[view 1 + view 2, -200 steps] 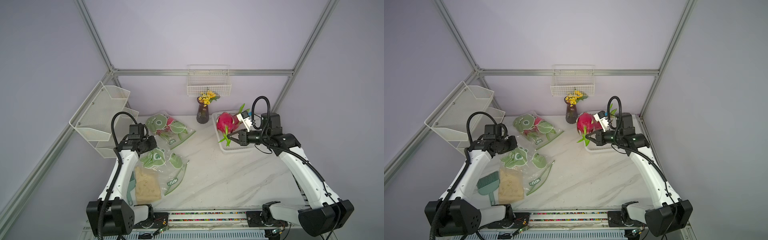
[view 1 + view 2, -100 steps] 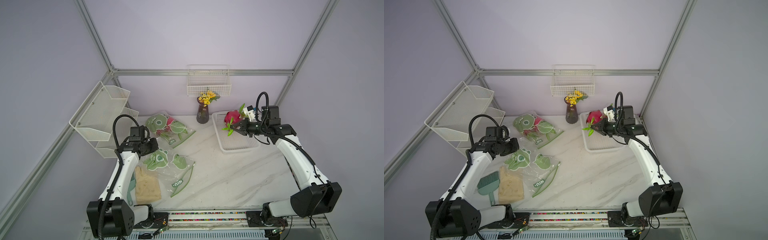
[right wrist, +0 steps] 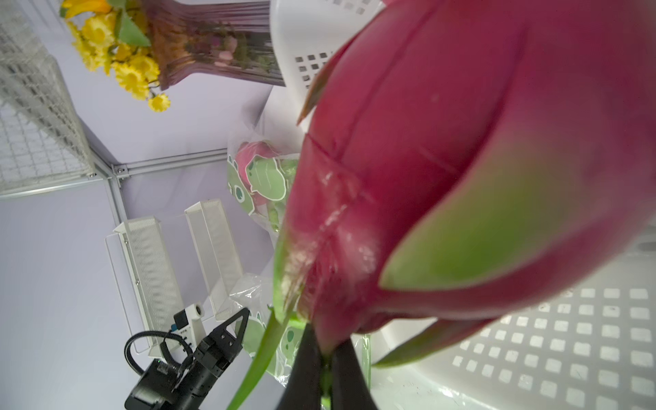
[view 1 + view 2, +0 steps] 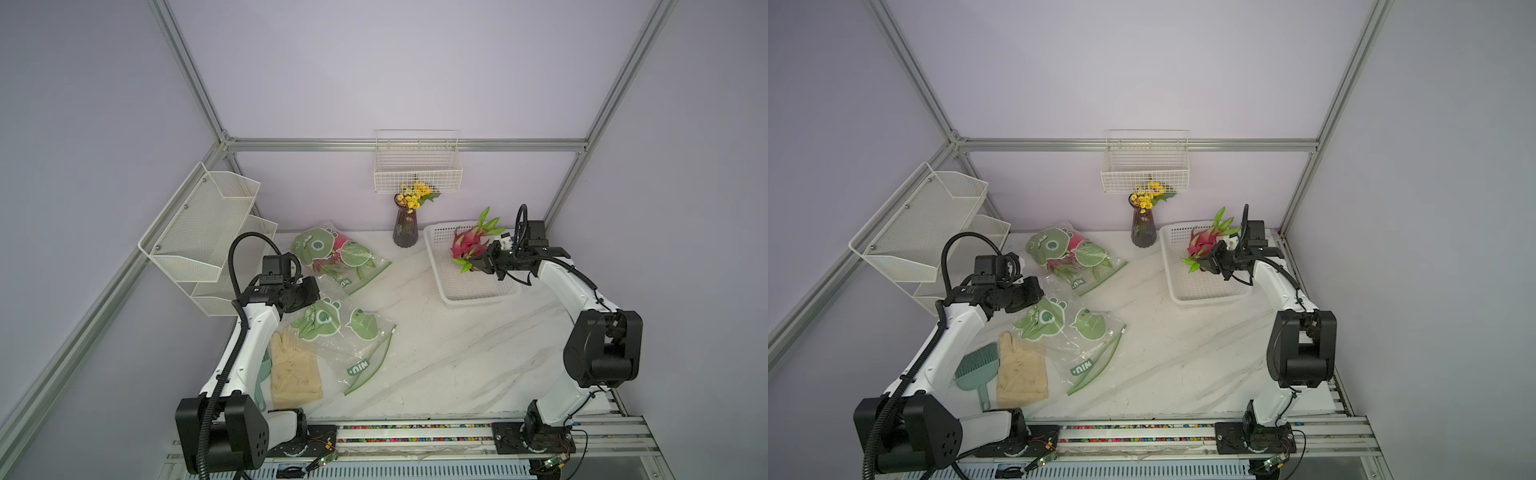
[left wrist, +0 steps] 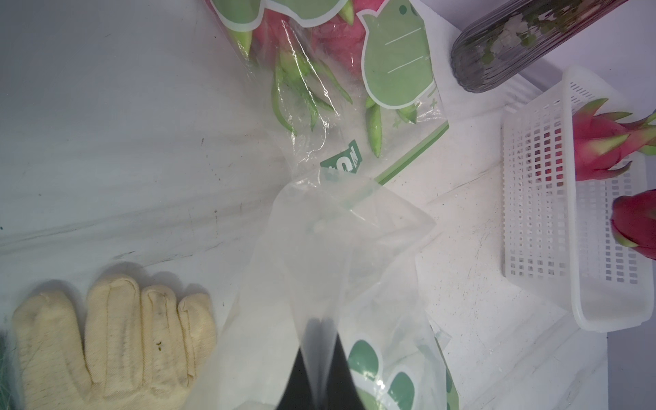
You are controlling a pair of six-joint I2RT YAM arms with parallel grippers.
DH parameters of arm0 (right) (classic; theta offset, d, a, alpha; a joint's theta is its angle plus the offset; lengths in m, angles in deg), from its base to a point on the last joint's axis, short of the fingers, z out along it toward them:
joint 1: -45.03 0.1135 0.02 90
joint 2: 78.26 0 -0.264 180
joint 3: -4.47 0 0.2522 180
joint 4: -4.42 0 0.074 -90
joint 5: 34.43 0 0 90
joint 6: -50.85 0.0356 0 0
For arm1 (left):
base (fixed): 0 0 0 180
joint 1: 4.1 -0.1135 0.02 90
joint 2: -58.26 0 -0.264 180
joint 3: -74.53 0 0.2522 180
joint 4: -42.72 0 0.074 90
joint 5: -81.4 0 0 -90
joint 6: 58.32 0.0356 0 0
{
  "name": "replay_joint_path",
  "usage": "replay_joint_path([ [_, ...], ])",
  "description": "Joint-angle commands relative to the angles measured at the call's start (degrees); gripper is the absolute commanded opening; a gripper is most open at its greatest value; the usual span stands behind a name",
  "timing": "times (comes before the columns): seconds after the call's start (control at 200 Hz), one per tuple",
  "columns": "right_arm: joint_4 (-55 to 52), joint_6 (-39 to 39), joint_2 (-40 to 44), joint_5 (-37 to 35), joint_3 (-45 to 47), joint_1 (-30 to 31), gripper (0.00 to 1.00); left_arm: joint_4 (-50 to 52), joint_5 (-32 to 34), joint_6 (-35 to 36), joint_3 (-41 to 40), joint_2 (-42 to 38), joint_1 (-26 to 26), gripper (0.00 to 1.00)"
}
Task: Open the zip-top bag and take out the dragon fruit
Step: Place the dragon fruit in the basket.
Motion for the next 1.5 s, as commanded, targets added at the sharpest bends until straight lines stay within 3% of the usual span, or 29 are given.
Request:
replay_joint_path([
  [0.0, 6.08, 3.18, -2.8, 0.97, -0.15, -0.48, 0.0, -2.35, -1.14, -0.73, -0.15, -0.5, -0.25, 0.0],
  [0.33, 6.86, 2.52, -8.34, -3.95, -1.46, -1.29, 0.0, -5.02, -0.26, -2.85, -0.84, -1.63, -0.31, 0.0],
  [0.62, 9.07, 2.84, -12.11, -4.46, -1.73, -1.45, 0.0, -8.38, -3.7, -3.77, -0.85, -1.41, -0.1, 0.0],
  [0.725, 9.36, 2.14, -12.99, -4.47, -2.04, -1.44, 0.08, -11.19, -7.5, -2.19, -0.62, -0.5, 0.94, 0.0],
  [0.87, 9.43, 0.7, -13.25, -4.28, -2.52, -1.4, 0.27, -12.99, -5.97, 0.53, 2.67, 2.51, 5.48, 0.0],
  [1.115, 9.45, -0.8, -9.4, -4.63, -2.11, -2.02, 0.43, -19.15, -0.15, 2.68, 10.85, 13.33, 15.26, 0.0],
  [1.3, 9.22, -1.38, -4.51, -5.33, -0.48, -2.76, 0.46, -23.68, 5.25, 7.07, 20.82, 25.36, 20.82, 0.0],
  [1.495, 8.83, -2.49, 0.83, -6.08, 1.89, -3.01, 0.46, -26.93, 7.43, 10.87, 32.57, 38.08, 23.36, 0.0],
])
